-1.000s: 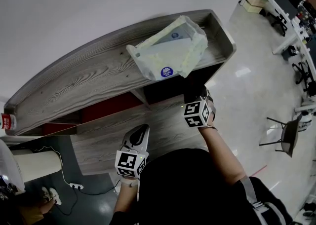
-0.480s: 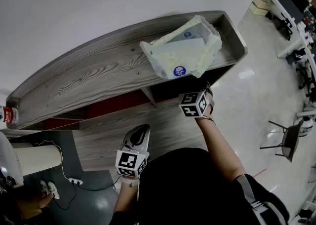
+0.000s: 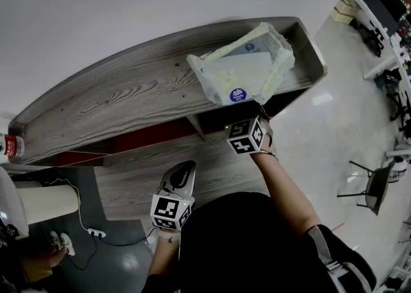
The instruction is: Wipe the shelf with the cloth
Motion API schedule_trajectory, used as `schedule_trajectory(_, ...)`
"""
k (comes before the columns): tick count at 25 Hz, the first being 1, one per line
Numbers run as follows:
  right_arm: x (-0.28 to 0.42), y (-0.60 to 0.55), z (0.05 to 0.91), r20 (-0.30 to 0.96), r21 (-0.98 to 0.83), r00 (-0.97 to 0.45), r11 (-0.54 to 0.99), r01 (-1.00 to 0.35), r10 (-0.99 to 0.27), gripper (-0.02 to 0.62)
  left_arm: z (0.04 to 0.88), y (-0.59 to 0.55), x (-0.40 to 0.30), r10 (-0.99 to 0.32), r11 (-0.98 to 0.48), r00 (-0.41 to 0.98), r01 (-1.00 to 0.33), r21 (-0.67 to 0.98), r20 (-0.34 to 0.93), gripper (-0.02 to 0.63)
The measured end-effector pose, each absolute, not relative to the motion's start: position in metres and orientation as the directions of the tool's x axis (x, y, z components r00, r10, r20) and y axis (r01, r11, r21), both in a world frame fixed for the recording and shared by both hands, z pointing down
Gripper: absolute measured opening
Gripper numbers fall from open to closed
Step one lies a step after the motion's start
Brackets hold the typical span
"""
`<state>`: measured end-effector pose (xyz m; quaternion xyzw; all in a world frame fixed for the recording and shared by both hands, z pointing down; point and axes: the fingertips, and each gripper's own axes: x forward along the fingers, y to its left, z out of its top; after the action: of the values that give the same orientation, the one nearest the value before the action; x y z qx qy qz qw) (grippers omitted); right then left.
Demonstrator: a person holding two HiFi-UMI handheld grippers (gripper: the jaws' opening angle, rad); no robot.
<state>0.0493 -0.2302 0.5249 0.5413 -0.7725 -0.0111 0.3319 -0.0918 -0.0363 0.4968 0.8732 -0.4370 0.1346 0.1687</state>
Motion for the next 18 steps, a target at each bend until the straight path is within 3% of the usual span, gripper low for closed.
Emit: schedule_trajectory(18, -0.021, -0.194, 0.528, 0.548, 0.284, -0.423, 0.636, -0.717, -0.721, 0.077, 0.494, -0.030, -0.092, -0.750, -0.521, 0.544, -0.836, 0.172, 0.376, 0.012)
